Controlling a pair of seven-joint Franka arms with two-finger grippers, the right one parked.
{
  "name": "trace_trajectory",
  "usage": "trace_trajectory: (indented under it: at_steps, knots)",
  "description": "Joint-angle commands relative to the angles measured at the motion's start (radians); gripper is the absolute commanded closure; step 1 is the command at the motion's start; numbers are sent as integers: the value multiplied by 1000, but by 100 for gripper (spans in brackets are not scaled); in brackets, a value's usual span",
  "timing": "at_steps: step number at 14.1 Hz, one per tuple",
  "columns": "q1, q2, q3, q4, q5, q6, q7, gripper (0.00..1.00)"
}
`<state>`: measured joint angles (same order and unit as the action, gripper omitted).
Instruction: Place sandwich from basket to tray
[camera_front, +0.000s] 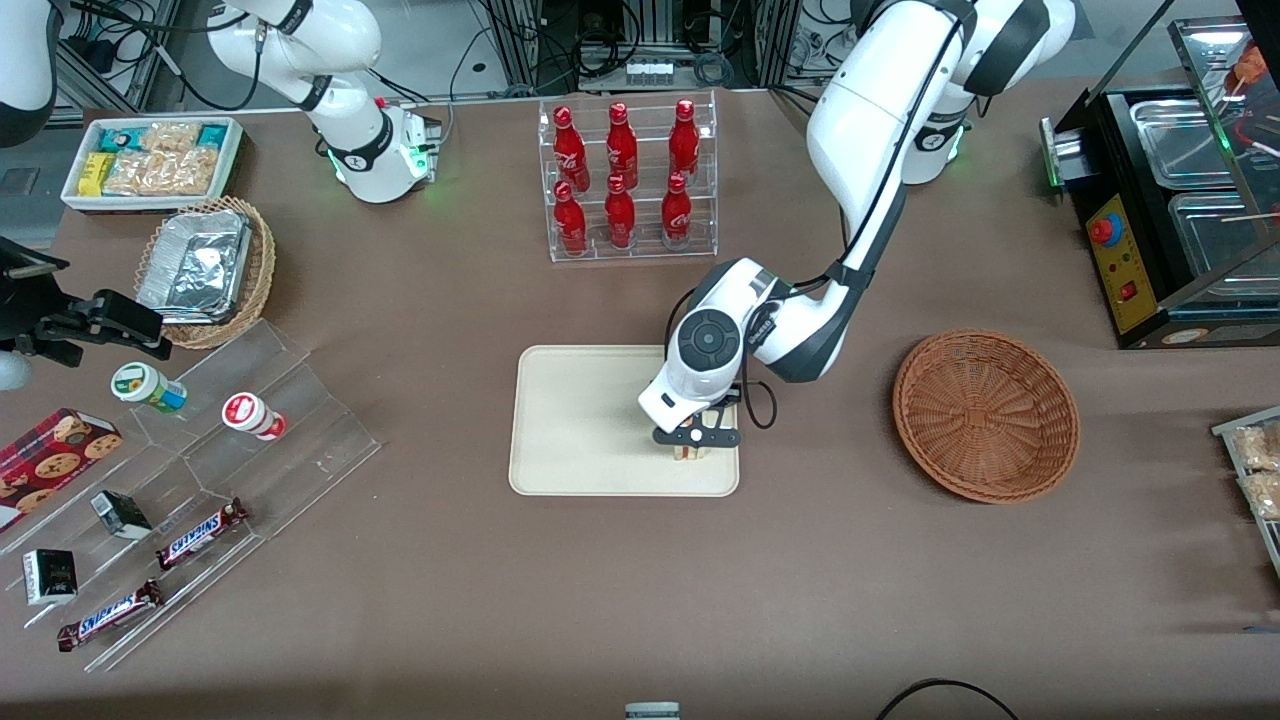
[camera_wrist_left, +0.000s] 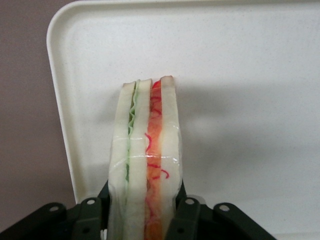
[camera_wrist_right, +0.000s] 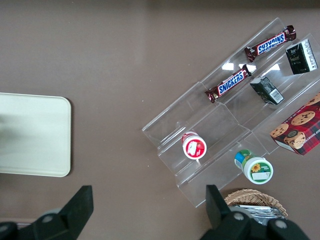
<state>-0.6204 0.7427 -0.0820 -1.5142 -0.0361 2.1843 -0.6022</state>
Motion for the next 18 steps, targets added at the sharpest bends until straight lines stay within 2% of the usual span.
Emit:
trace_trajectory:
  at_steps: [1, 2, 4, 8, 11, 14, 18]
  knots:
    - [-6, 1, 10, 31, 18, -9, -19, 9]
    - [4, -17, 13, 31, 15, -18, -22, 0]
    - [8, -84, 18, 29, 10, -90, -27, 0]
    - [94, -259, 19, 19, 16, -309, -24, 0]
    - [189, -362, 25, 8, 21, -392, -8, 0]
    - [287, -463, 24, -30, 22, -426, -7, 0]
    - [364, -557, 25, -112, 54, -429, 51, 0]
